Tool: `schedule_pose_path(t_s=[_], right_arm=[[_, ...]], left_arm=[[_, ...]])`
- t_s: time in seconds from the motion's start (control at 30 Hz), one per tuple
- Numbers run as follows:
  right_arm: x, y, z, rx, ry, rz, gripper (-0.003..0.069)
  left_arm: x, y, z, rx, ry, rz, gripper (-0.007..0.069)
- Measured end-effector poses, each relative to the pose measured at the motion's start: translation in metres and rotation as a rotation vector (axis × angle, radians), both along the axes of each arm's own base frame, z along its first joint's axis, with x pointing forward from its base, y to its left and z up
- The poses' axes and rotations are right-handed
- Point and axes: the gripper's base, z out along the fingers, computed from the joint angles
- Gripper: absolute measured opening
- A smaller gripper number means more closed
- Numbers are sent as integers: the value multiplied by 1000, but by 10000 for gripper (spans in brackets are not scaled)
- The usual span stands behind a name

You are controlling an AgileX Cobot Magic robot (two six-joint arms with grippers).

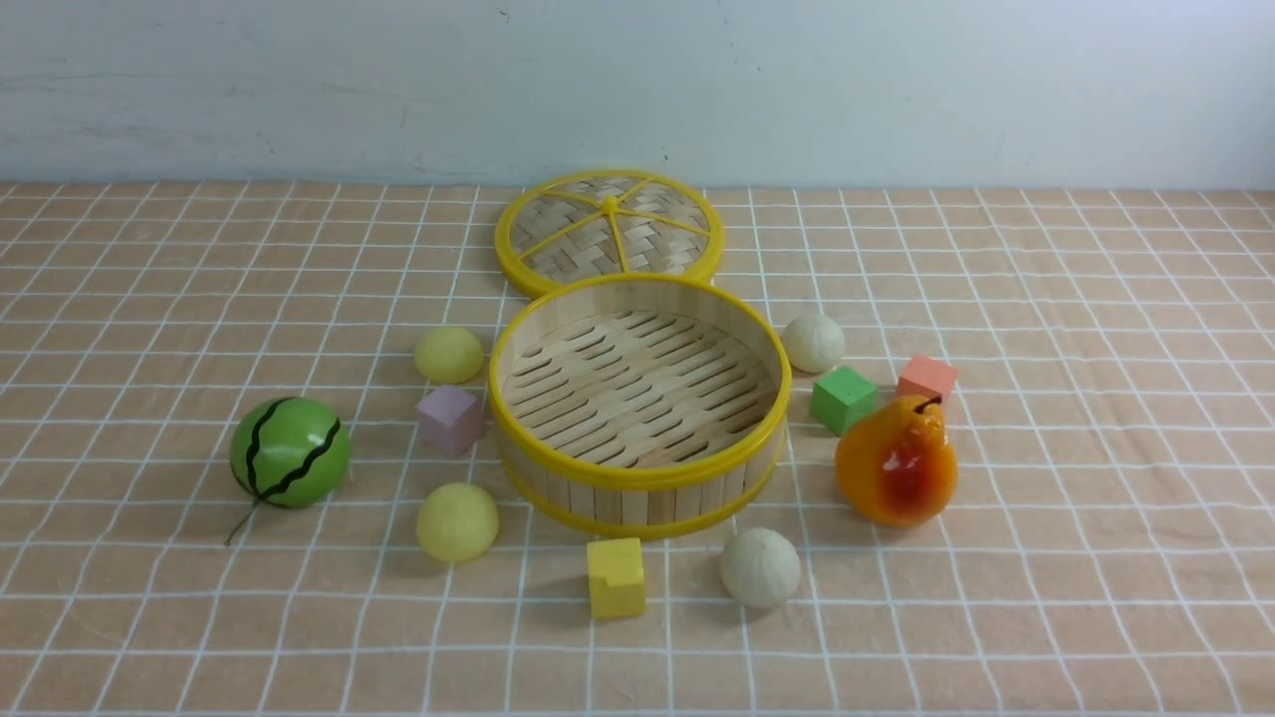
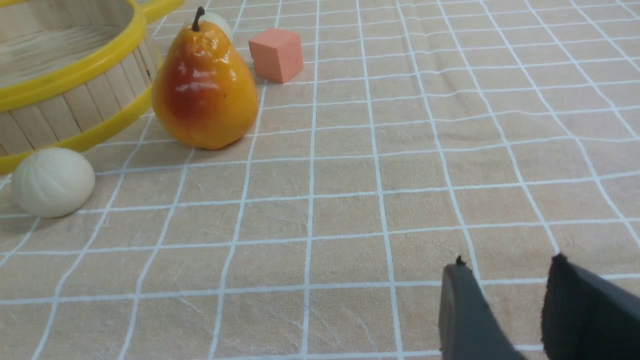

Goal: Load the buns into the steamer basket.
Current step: Use the left arm to grab a steamed stuffed bun

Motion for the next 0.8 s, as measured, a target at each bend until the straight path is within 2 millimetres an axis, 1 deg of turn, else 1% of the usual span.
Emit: schedule_pose_path(t_s=[0.33,0.4,0.43,0.47,0.5,0.53,0.67,0.73,0.8], right_arm=[[0,0,0,0,0,0,239],[0,0,0,0,0,0,239],[0,0,0,0,0,0,239],[0,0,0,0,0,0,239],[0,0,0,0,0,0,239],[0,0,0,0,0,0,239],[0,0,0,0,0,0,239],[0,0,0,0,0,0,239],[0,0,0,0,0,0,239]], left_arm=[[0,0,0,-1,-1,0,237],[0,-1,2,-37,-14,4,237],[1,-1,3,-74,-25,8,237],[1,-3,7,-174,-50,18,237],[2,-3,7,-191,-54,20,237],[3,-4,13,-341,-92,38,237],[4,-1,27,-645,-209,94,237],[5,3,34,-710,-282,122,237],[4,4,38,-727,-311,130,221]])
